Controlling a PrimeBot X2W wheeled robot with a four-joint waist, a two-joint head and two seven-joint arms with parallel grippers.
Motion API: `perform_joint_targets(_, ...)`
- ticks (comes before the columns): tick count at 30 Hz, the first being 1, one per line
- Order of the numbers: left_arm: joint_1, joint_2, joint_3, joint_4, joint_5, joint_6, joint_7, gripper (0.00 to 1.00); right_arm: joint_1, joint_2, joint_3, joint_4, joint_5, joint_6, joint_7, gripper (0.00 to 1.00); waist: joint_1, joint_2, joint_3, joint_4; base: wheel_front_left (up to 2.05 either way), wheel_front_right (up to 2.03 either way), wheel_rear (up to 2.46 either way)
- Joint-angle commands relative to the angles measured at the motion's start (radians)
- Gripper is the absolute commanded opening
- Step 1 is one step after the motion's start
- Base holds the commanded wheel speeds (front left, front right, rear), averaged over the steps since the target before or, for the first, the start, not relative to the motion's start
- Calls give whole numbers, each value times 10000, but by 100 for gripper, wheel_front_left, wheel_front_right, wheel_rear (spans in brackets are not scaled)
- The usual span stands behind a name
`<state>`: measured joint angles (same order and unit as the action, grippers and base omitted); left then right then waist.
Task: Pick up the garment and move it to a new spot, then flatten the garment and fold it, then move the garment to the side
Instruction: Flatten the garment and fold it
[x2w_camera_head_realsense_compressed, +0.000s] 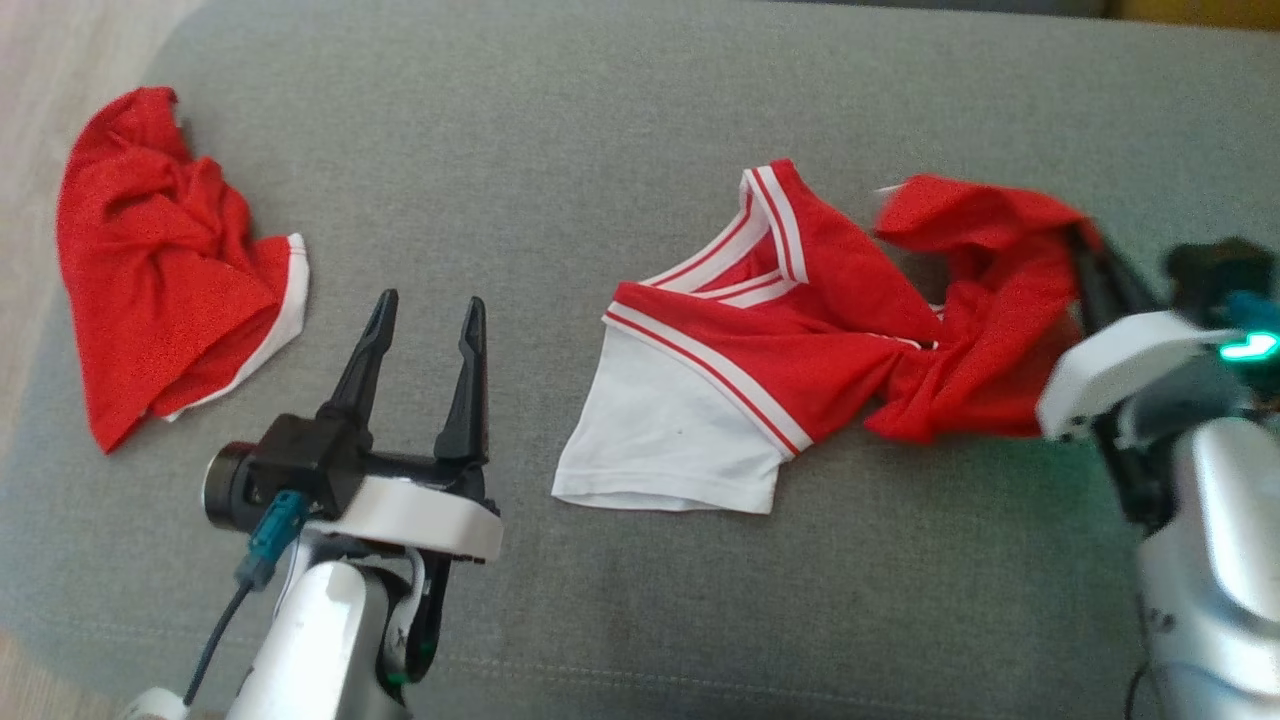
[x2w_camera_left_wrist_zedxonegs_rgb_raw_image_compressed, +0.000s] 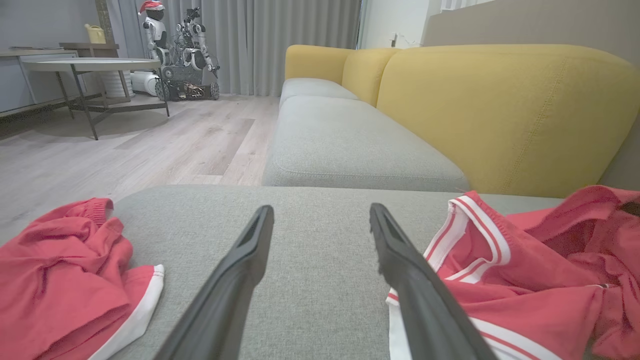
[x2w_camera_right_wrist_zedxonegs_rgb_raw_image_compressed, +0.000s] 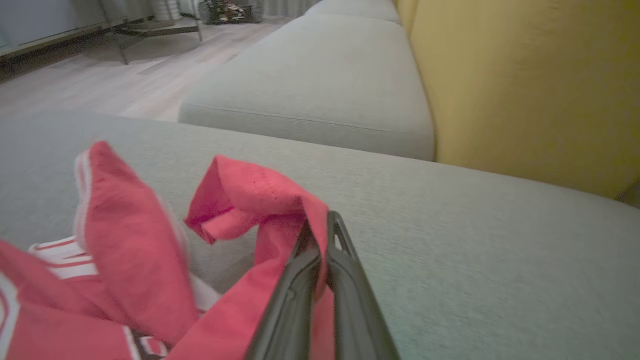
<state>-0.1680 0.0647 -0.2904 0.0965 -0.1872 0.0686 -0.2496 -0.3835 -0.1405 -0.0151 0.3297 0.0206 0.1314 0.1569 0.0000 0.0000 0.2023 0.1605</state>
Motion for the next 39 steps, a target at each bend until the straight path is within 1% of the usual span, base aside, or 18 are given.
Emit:
perform_joint_targets(1, -501, 55, 394, -411, 132, -69, -121, 100, -386, 23, -322, -384, 191, -7, -93, 0, 0, 0, 198, -141, 0, 0, 0)
perform_joint_targets(4, -613, 24, 414, -431, 180, -131, -121, 100, -671, 16, -1179, -109, 531, -7, -85, 0, 0, 0, 412, -191, 0, 0, 0)
perform_joint_targets(7, -738, -7, 417, -443, 218, -190, -122, 100, -1071, -97, -1986, 540, 695, -7, -130, 0, 0, 0, 643, -189, 0, 0, 0)
perform_joint_targets(8, -738, -7, 417, -443, 218, -190, -122, 100, -1071, -97, -1986, 540, 695, -7, -130, 0, 0, 0, 643, -189, 0, 0, 0)
perform_joint_targets(9, -775, -17, 416, -434, 231, -206, -122, 100, -1191, -140, -2249, 820, 700, -7, -153, 0, 0, 0, 708, -179, 0, 0, 0)
perform_joint_targets(15, -929, -59, 486, -402, 295, -262, -122, 100, -1739, -395, -3649, 2529, 336, -7, -631, 0, 0, 0, 1003, -200, 0, 0, 0)
perform_joint_targets(18, -934, -71, 547, -368, 330, -286, -122, 100, -1736, -275, -3989, 3188, 88, -7, -804, 0, 0, 0, 1005, -276, 0, 0, 0)
perform_joint_targets(19, -921, -73, 582, -356, 347, -287, -122, 100, -1710, -214, -4058, 3353, 51, -7, -876, 18, 0, 0, 993, -329, 0, 0, 0)
perform_joint_targets(20, -907, -75, 607, -343, 365, -289, -122, 100, -1668, -157, -4120, 3493, 35, -7, -973, 50, 0, 0, 969, -376, 0, 0, 0)
perform_joint_targets(21, -884, -77, 632, -327, 383, -294, -122, 100, -1614, -79, -4176, 3631, 50, -7, -1045, 100, 0, 0, 925, -431, 0, 0, 0)
perform_joint_targets(25, -717, -68, 779, -271, 440, -302, -122, 100, -1363, 199, -4165, 3801, 221, -7, -1574, 100, 0, 0, 670, -686, 0, 0, 0)
perform_joint_targets(26, -592, -45, 858, -240, 463, -301, -122, 100, -1179, 323, -3986, 3630, 343, -7, -1944, 100, 0, 0, 508, -810, 0, 0, 0)
perform_joint_targets(28, -461, -7, 949, -220, 477, -294, -122, 100, -971, 428, -3700, 3266, 465, -7, -2319, 100, 0, 0, 339, -940, 0, 0, 0)
perform_joint_targets(31, -229, 70, 1097, -204, 491, -265, -122, 100, -571, 580, -3047, 2352, 599, -7, -2757, 100, 0, 0, 53, -1144, 0, 0, 0)
perform_joint_targets(33, -62, 115, 1186, -198, 497, -235, -122, 100, -234, 659, -2582, 1576, 604, -7, -2857, 100, 0, 0, -134, -1265, 0, 0, 0)
perform_joint_targets(39, 419, 212, 1369, -168, 487, -150, -122, 100, 1036, 803, -1154, -944, 672, -7, -2549, 100, 0, 0, -571, -1538, 0, 0, 0)
